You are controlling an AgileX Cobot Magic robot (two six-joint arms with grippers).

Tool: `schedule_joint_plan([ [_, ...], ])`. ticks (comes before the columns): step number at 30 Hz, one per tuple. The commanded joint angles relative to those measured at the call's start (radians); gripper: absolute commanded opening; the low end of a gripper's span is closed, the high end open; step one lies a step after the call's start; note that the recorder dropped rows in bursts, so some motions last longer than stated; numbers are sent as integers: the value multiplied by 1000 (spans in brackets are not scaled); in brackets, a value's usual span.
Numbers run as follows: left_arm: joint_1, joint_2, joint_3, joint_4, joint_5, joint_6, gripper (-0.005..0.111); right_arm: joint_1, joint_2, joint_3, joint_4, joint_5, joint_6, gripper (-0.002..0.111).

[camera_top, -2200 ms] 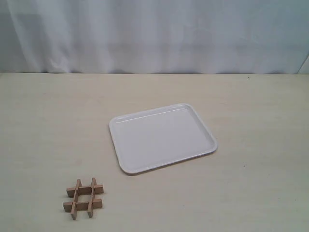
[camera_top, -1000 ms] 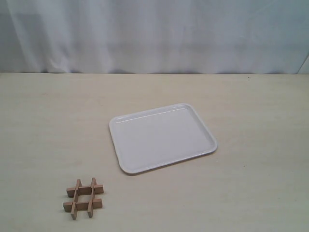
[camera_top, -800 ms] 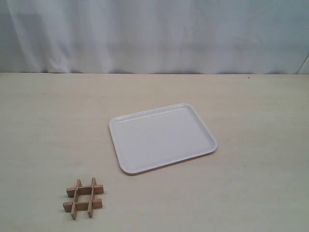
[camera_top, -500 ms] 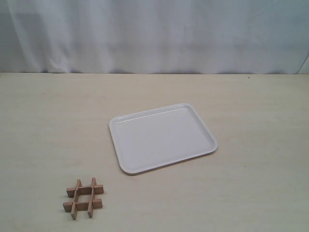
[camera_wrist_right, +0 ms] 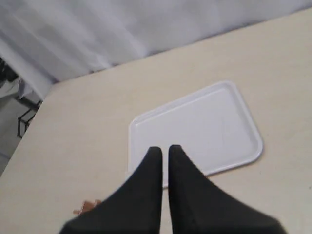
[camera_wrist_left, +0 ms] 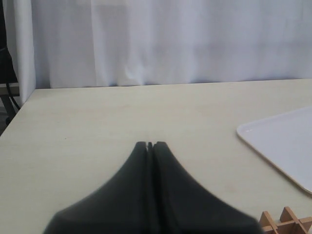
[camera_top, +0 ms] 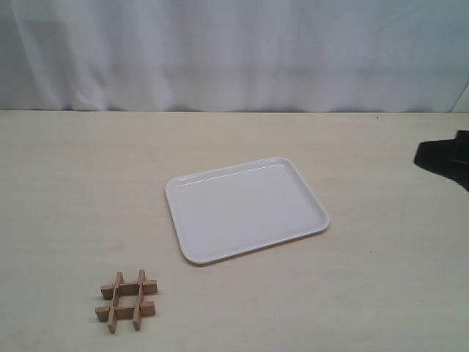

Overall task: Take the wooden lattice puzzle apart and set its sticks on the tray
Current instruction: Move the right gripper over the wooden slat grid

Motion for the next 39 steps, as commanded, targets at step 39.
schedule_joint_plan([
  [39, -9, 0, 2, -2, -11, 2, 0, 859, 1483, -1389, -823, 606, 926, 36],
])
